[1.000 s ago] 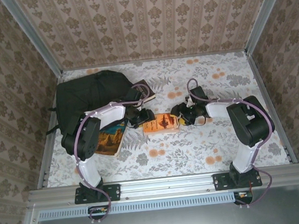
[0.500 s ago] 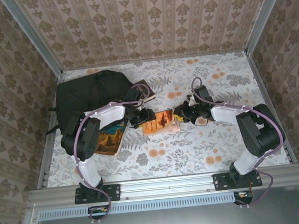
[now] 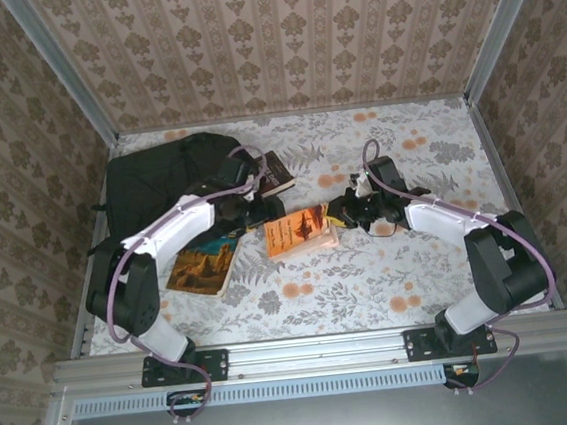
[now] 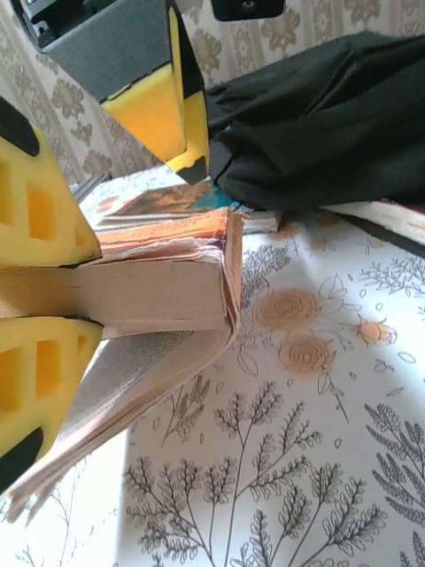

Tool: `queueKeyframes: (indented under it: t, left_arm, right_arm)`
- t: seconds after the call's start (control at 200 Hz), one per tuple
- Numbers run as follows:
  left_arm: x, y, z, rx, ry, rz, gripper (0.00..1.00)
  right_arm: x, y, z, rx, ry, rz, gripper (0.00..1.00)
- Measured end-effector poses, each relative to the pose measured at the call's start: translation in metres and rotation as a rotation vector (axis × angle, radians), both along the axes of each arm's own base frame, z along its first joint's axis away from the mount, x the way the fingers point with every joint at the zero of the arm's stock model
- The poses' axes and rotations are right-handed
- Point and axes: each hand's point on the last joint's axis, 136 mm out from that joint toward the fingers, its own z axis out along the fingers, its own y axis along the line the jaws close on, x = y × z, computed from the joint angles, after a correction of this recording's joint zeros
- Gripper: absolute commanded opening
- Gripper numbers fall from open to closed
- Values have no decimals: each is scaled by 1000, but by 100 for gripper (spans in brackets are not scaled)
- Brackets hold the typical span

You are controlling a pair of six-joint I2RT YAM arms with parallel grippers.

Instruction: Pack the student bag

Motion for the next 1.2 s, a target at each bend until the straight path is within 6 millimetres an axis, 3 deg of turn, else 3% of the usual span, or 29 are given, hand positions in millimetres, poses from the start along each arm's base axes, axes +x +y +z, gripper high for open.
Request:
queueKeyframes:
  t: [0.21, 0.445, 0.645, 0.96, 1.2]
  left_arm:
    - [2, 10, -3, -35, 27, 24, 80]
    - [3, -3, -4, -168, 42, 21, 81]
    - [17, -19, 8, -282, -19, -12, 82]
    - [15, -43, 19, -457, -46, -84, 82]
    - [16, -42, 36, -471, -99, -101, 86]
  right_arm:
    - [1, 0, 9, 58, 23, -27, 1]
    - [2, 0, 19, 136, 34, -25, 2]
    - [-4, -6, 23, 215, 61, -34, 2]
    - [-8, -29, 58, 302, 20, -74, 2]
    - [-18, -32, 78, 333, -19, -70, 0]
